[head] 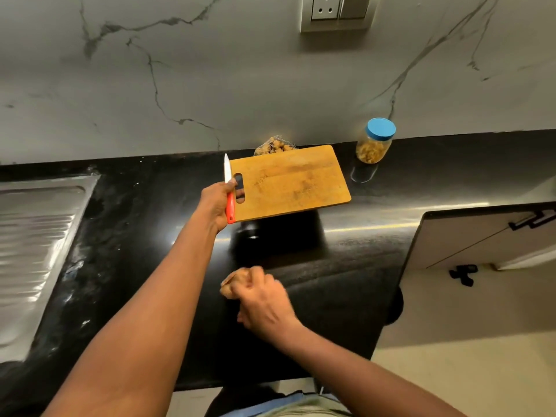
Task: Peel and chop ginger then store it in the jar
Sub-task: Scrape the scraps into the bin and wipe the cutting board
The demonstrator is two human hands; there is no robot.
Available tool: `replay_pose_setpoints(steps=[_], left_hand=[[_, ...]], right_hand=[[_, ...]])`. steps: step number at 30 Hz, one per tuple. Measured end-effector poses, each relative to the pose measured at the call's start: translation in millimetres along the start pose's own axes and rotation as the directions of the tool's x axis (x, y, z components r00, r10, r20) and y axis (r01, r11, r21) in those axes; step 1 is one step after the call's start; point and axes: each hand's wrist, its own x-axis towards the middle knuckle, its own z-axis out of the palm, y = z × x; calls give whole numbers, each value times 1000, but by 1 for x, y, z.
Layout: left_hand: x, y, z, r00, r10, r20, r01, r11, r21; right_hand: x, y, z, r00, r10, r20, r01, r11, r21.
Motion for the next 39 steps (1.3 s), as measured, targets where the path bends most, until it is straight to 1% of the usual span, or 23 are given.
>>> replay_pose_setpoints(steps=[1,2,3,5,7,9,11,13,14,16,18,19,20,21,23,25,27,28,29,30,32,35,39], left_hand=[[2,0,-2,1000,-5,-7,5,1000,6],[4,0,-4,1000,-10,-13,10,1000,9],[7,1,-6,1000,-16,-13,16,1000,13],[11,1,-11,1000,-24,-9,24,1000,18],[15,2,-13,999,-34,4,34,999,28],[16,2,-12,998,-52,19,51,998,30],[13,2,-11,997,-65,32,65,998,26],[10,0,-9,996,-78,35,77,997,22],[10,-2,-9,996,-80,34,79,997,23],[8,-6,-8,996,-76,39,75,997,24],[5,-8,-7,997,-68,39,68,998,13],[4,-10,-6,997,-67,36,67,998,6],[2,-11,-5,997,-68,36,68,998,2],[1,-13,-4,997,-70,36,70,998,-2],[-1,-15,0,997,-68,35,69,998,-4],[-3,-18,3,998,-63,26,64,998,-10],[-4,-23,3,998,-59,15,59,998,-15],[-4,-26,3,998,-60,15,60,998,-7],[-4,-29,3,998,-60,17,60,998,-2],[-3,-32,4,998,-61,18,61,998,4],[-3,-38,4,998,-58,16,58,998,21],[-2,-47,8,998,-57,40,56,998,28],[-6,-55,12,997,-62,46,60,997,45]], right_hand=[[-2,-4,8,999,-16,42,17,999,-35],[-4,-2,12,999,-19,48,21,998,-54],[-5,7,13,1000,0,11,0,999,-51],[-10,35,10,991,101,-93,-103,994,-21],[-21,73,0,955,244,-171,-256,965,-51],[-40,118,-13,886,421,-192,-445,889,-104],[-58,163,-29,787,571,-233,-609,778,-150],[-69,197,-48,684,683,-256,-725,676,-134],[-72,210,-57,650,718,-251,-756,643,-118],[-70,227,-74,621,749,-231,-781,615,-107],[-61,227,-81,602,761,-243,-789,613,-39],[-53,215,-83,617,745,-253,-768,641,13],[-47,195,-80,654,713,-253,-726,685,51],[-42,168,-73,712,660,-240,-666,743,71],[-36,101,-46,842,521,-140,-515,854,77],[-40,39,-14,941,332,-62,-331,943,29],[-49,7,7,985,168,36,-166,985,-54],[-54,7,12,990,122,71,-115,989,-95],[-58,15,11,993,103,63,-95,988,-120],[-62,30,8,992,120,45,-113,984,-141],[-72,65,2,976,216,-13,-215,961,-175],[-88,122,-13,917,379,-126,-398,896,-199],[-105,183,-36,829,508,-235,-554,805,-214]])
